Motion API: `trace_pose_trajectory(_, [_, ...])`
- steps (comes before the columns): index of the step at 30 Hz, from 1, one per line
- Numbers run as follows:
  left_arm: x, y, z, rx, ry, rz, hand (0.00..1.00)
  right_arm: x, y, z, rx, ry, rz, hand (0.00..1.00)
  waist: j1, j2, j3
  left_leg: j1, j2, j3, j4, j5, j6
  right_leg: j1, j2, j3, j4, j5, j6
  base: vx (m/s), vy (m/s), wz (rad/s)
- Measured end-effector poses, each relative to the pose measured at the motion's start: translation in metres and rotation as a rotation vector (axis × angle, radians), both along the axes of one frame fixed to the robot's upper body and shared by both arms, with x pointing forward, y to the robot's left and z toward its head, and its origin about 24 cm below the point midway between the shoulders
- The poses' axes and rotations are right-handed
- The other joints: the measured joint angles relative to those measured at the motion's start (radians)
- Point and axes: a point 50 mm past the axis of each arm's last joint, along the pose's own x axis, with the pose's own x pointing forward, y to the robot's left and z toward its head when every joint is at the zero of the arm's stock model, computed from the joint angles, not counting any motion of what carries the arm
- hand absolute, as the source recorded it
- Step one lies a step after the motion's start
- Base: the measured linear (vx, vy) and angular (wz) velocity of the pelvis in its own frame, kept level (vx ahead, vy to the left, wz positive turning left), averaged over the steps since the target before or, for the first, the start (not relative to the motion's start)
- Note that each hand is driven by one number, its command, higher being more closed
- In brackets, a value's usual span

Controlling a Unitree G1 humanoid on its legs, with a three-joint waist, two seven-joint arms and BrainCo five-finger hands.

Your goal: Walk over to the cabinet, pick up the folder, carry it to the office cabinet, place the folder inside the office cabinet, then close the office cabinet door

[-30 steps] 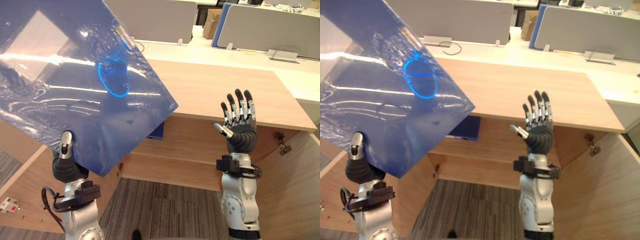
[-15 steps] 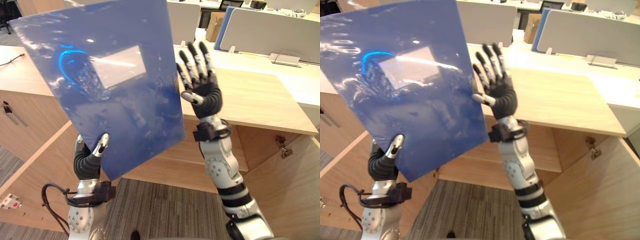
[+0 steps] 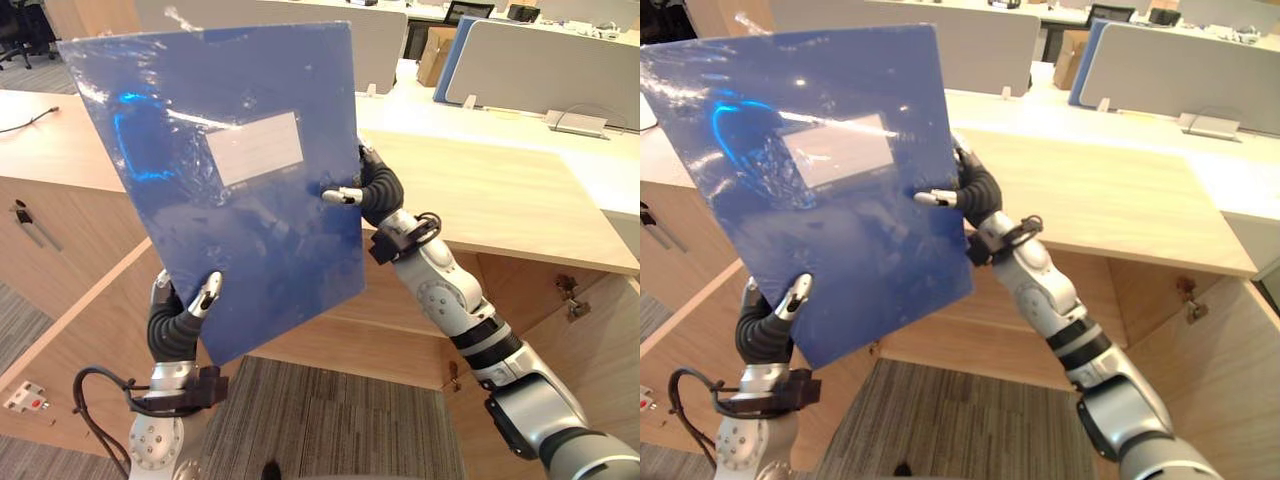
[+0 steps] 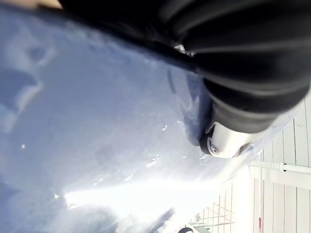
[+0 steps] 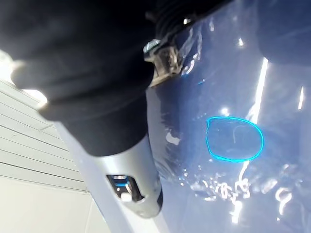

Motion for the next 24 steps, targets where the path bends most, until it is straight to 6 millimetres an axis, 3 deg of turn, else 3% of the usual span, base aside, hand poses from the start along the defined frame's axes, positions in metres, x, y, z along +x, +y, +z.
trace_pose_trajectory(6, [0.0,-0.002,-0.001,-0.014,0.009,-0.014,1.0,0.005,0.002,0.001,-0.063,-0.015,-0.017,0.0,0.001,0.002,-0.006,-0.002,-0.001,-0.003,0.0,0.004,-0.001,-0.001,0.0,-0.003,0.003,0.0,0.0,0.0,0.0,0.0])
trace_pose_trajectory(7, [0.0,-0.002,-0.001,-0.016,0.01,-0.014,1.0,0.005,0.002,0.001,-0.071,-0.018,-0.021,1.0,0.001,0.003,-0.007,-0.002,-0.001,-0.003,0.0,0.004,-0.001,-0.002,0.0,-0.003,0.003,0.0,0.0,0.0,0.0,0.0])
trace_pose_trajectory(13, [0.001,0.0,-0.002,-0.021,0.015,-0.009,1.0,0.009,0.001,0.001,-0.235,-0.024,0.035,1.0,0.002,0.005,-0.015,-0.007,-0.001,-0.012,0.0,0.011,-0.002,-0.002,0.002,-0.014,0.003,0.0,-0.001,0.0,0.0,0.05])
trace_pose_trajectory(14, [0.001,0.001,-0.001,-0.007,0.011,-0.015,0.0,0.008,-0.002,-0.001,-0.27,-0.006,0.074,1.0,0.003,0.005,-0.018,-0.011,-0.001,-0.018,0.0,0.012,-0.003,-0.002,0.002,-0.02,0.003,0.0,-0.001,-0.01,-0.004,0.16])
trace_pose_trajectory(24, [0.001,-0.007,-0.007,0.022,0.034,-0.135,0.0,0.002,-0.021,-0.002,-0.364,0.02,0.164,1.0,0.03,0.007,-0.032,-0.018,0.002,-0.027,0.0,0.017,-0.006,-0.006,0.006,-0.027,0.0,0.003,-0.005,0.0,-0.001,0.02])
